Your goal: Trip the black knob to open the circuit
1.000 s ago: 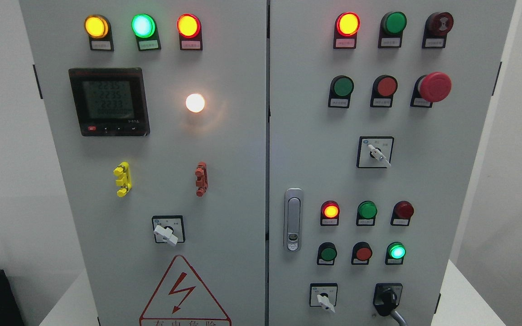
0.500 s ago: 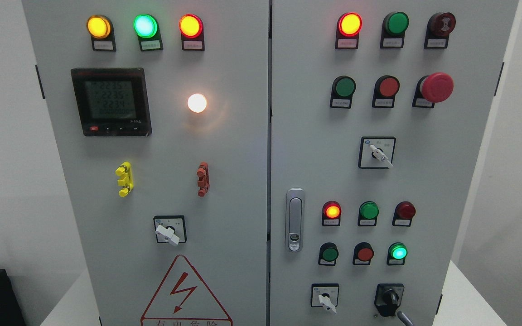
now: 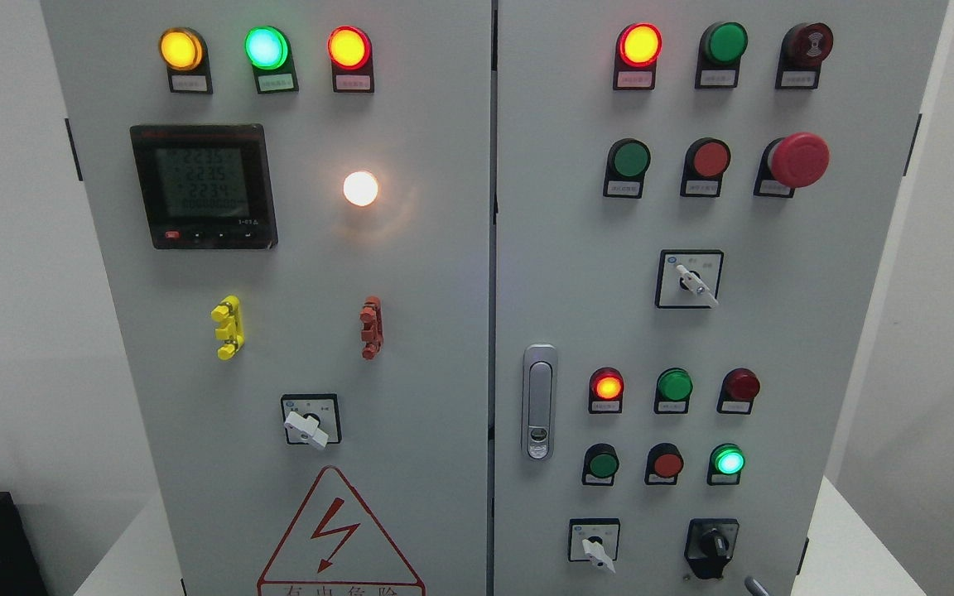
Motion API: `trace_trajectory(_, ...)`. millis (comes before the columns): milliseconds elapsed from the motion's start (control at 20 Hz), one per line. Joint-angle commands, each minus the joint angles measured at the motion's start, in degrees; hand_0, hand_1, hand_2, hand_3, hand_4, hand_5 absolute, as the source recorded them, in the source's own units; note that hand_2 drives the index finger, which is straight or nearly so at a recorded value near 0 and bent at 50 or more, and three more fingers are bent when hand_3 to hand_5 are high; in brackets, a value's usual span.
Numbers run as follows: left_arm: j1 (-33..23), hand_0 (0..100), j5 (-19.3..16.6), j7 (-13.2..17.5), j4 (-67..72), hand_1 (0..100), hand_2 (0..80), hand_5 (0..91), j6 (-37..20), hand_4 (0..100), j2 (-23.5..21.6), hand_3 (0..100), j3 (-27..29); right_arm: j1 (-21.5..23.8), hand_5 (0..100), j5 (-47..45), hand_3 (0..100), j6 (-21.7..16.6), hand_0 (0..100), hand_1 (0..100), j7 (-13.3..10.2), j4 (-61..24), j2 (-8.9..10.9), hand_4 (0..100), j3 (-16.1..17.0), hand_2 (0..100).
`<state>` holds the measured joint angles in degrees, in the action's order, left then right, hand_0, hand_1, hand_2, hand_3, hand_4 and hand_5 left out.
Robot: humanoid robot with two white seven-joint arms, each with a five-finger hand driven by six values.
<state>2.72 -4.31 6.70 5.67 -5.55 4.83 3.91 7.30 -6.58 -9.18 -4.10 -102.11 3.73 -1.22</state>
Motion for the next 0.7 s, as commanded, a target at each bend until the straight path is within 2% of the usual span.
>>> trace_trajectory(0, 0.0, 12, 0.0, 0.0, -0.9, 39, 0.0, 0.0, 0.0, 0, 0.0, 0, 0.0, 4.3, 81, -0.2, 98, -0.9, 0, 0, 1.4, -4.6, 0.06, 85, -0.2, 0)
trace_trajectory(50, 0.0, 12, 0.0, 0.0, -0.9, 39, 0.0, 0.0, 0.0, 0, 0.0, 0, 0.0, 5.3, 78, -0.1, 94, -1.5, 0, 0, 2.2, -5.2, -0.12, 81, -0.4, 0)
trace_trajectory(100, 0.0, 12, 0.0, 0.0, -0.9, 39, 0.0, 0.0, 0.0, 0, 0.0, 0, 0.0, 6.2, 70, -0.1, 88, -1.8, 0, 0, 2.6, -6.0, -0.21, 74, -0.5, 0)
trace_trajectory(150, 0.0, 12, 0.0, 0.0, -0.9, 39, 0.0, 0.0, 0.0, 0, 0.0, 0, 0.0, 7.1, 64, -0.1, 78, -2.0, 0, 0, 2.7, -6.8, -0.3, 65, -0.7, 0)
trace_trajectory(200, 0.0, 12, 0.0, 0.0, -0.9, 39, 0.0, 0.0, 0.0, 0, 0.0, 0, 0.0, 7.9, 61, -0.1, 73, -2.2, 0, 0, 2.8, -7.4, -0.3, 60, -0.7, 0)
trace_trajectory(300, 0.0, 12, 0.0, 0.0, -0.9, 39, 0.0, 0.0, 0.0, 0, 0.0, 0, 0.0, 9.3, 40, -0.1, 49, -3.5, 0, 0, 2.8, -7.8, -0.39, 39, -0.8, 0)
trace_trajectory(350, 0.0, 12, 0.0, 0.0, -0.9, 39, 0.0, 0.0, 0.0, 0, 0.0, 0, 0.0, 9.7, 36, -0.1, 44, -4.1, 0, 0, 2.8, -8.2, -0.39, 36, -0.8, 0)
trace_trajectory(400, 0.0, 12, 0.0, 0.0, -0.9, 39, 0.0, 0.0, 0.0, 0, 0.0, 0, 0.0, 10.4, 29, -0.1, 34, -4.5, 0, 0, 2.9, -8.3, -0.47, 27, -0.9, 0)
trace_trajectory(550, 0.0, 12, 0.0, 0.0, -0.9, 39, 0.0, 0.0, 0.0, 0, 0.0, 0, 0.0, 11.8, 15, -0.1, 15, -5.2, 0, 0, 3.0, -9.1, -0.47, 11, -1.0, 0)
trace_trajectory(650, 0.0, 12, 0.0, 0.0, -0.9, 39, 0.0, 0.0, 0.0, 0, 0.0, 0, 0.0, 12.0, 10, -0.1, 10, -5.7, 0, 0, 3.0, -9.1, -0.56, 8, -1.4, 0)
